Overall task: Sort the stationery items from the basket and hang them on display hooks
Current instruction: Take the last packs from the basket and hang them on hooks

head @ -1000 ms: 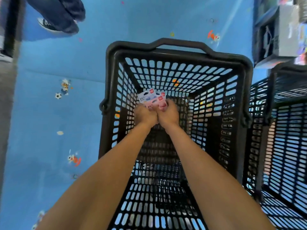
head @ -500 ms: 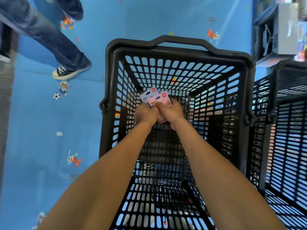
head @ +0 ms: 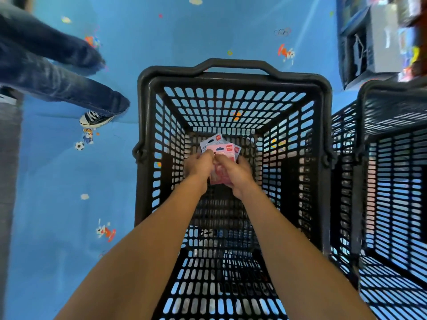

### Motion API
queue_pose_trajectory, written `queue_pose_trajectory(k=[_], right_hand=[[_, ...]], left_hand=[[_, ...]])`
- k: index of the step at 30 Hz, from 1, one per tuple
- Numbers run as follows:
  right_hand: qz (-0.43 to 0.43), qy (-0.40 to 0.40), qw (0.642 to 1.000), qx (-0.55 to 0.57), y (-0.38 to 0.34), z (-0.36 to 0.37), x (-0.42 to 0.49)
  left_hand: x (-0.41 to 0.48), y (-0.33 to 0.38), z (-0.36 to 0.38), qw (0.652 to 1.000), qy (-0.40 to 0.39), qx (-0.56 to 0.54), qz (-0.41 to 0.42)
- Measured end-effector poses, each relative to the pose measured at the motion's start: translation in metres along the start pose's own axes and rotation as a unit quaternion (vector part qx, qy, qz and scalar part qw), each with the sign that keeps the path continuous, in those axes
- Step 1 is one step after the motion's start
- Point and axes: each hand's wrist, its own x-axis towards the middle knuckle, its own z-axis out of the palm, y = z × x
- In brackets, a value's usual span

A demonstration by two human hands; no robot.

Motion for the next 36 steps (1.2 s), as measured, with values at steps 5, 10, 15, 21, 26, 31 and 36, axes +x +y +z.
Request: queue_pose_trajectory(k=[5, 10, 15, 21, 26, 31, 36], right_hand=[[-0.006, 0.000, 1.000, 0.011, 0.003, -0.014, -0.024], [-0.019, 0.009, 1.000, 0.019, 0.000, -0.022, -0.055], [-0.047, 0.011, 0.999, 0.025, -0.003, -0.027, -0.102], [-0.094, -0.008, 0.995, 0.039, 0.006, -0.038, -0.179], [-0.125, 0.004, 0.989, 0.081, 0.031, -0.069, -0.260], [-0.144, 0.026, 0.973, 0.177, 0.076, -0.125, -0.353], [-0.133, 0.089, 0.966, 0.205, 0.128, -0.189, -0.427]], left_hand=[[-0.022, -0.001, -0.002, 0.998, -0.051, -0.006, 0.019], [-0.054, -0.006, -0.006, 0.992, -0.111, 0.003, 0.056], [-0.092, -0.016, -0.018, 0.988, -0.137, -0.019, 0.076], [-0.167, -0.033, -0.040, 0.979, -0.148, -0.047, 0.131], [-0.241, -0.067, -0.057, 0.964, -0.186, 0.014, 0.187], [-0.326, -0.125, -0.058, 0.938, -0.259, 0.132, 0.186], [-0.395, -0.183, -0.048, 0.907, -0.300, 0.238, 0.175]])
